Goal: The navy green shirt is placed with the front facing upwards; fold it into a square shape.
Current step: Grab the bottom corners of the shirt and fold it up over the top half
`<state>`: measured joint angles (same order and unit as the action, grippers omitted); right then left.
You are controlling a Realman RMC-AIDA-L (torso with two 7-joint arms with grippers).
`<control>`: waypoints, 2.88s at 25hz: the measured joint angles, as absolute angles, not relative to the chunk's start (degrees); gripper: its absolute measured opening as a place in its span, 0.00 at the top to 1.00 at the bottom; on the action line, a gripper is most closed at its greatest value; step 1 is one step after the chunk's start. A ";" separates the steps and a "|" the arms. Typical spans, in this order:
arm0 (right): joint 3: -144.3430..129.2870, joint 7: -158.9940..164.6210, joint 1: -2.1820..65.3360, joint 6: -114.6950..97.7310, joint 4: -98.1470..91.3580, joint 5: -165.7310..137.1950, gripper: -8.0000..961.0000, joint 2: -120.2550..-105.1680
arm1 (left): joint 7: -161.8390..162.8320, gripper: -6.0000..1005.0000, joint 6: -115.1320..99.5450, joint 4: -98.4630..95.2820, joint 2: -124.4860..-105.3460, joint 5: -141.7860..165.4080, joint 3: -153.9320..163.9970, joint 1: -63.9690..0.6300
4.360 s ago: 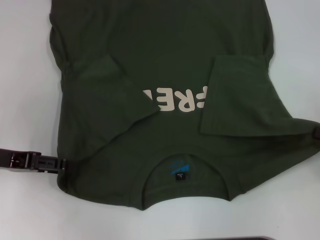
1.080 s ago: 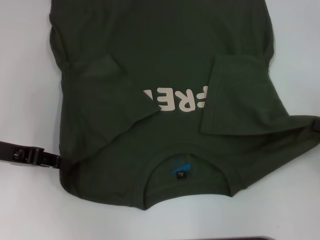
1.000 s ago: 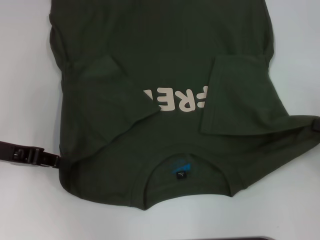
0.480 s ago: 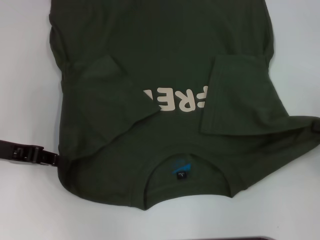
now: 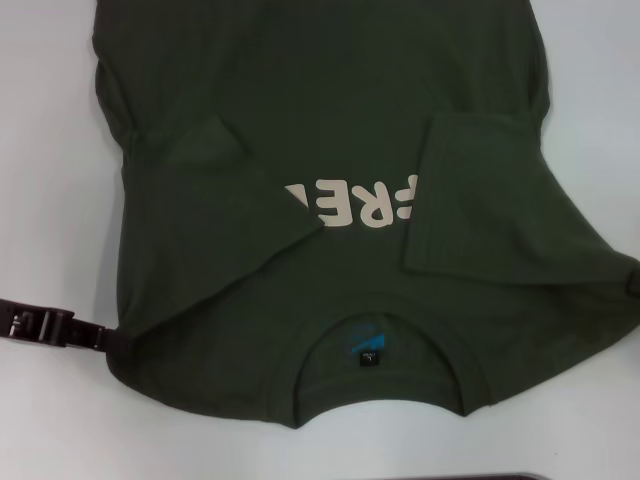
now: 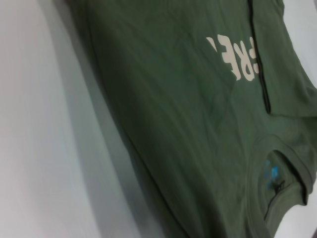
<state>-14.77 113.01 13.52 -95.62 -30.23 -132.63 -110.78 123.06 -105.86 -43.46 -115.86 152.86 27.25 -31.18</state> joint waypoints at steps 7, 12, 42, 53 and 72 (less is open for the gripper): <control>-14.13 111.01 11.04 -96.28 -29.77 -132.63 0.96 -111.24 | 122.70 0.94 -107.67 -45.25 -115.88 152.86 26.98 -29.77; -12.24 109.79 8.97 -97.10 -29.80 -132.68 0.96 -111.35 | 122.70 0.94 -109.50 -46.90 -115.62 152.97 26.50 -28.69; -10.68 109.42 8.22 -97.07 -29.69 -132.98 0.96 -110.86 | 122.37 0.95 -109.39 -46.64 -115.63 155.65 26.56 -28.62; -10.67 109.55 9.74 -96.66 -29.70 -132.98 0.96 -110.58 | 122.20 0.95 -110.27 -46.49 -115.64 155.50 26.17 -28.96; -10.28 110.38 10.32 -95.90 -30.00 -132.80 0.96 -110.56 | 123.46 0.37 -107.81 -46.41 -114.89 155.94 24.81 -30.36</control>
<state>-10.28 110.38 10.32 -95.90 -30.00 -132.80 -110.56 123.46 -107.81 -46.41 -114.89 155.94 24.81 -30.36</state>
